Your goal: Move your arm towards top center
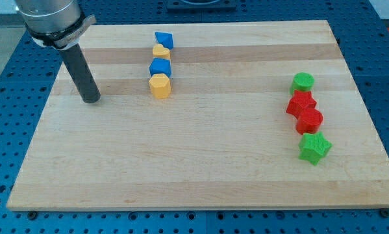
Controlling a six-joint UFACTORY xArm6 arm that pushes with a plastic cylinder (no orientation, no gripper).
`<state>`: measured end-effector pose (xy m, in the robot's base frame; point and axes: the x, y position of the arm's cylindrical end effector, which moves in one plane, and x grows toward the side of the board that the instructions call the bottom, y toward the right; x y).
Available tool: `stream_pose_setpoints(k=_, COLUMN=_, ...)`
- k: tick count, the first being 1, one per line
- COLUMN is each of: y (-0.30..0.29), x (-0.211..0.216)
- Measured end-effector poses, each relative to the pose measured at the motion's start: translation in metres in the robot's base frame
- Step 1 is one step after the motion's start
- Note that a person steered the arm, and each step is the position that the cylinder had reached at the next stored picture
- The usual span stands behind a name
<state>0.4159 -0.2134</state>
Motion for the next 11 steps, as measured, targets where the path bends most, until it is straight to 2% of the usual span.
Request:
stream_pose_setpoints(k=1, y=0.0, x=0.0)
stream_pose_setpoints(k=2, y=0.0, x=-0.074)
stream_pose_setpoints(k=3, y=0.0, x=-0.105)
stream_pose_setpoints(k=4, y=0.043, x=-0.14)
stream_pose_setpoints(k=5, y=0.052, x=-0.16)
stream_pose_setpoints(k=6, y=0.072, x=-0.205)
stream_pose_setpoints(k=8, y=0.095, x=-0.21)
stream_pose_setpoints(k=11, y=0.206, x=-0.159)
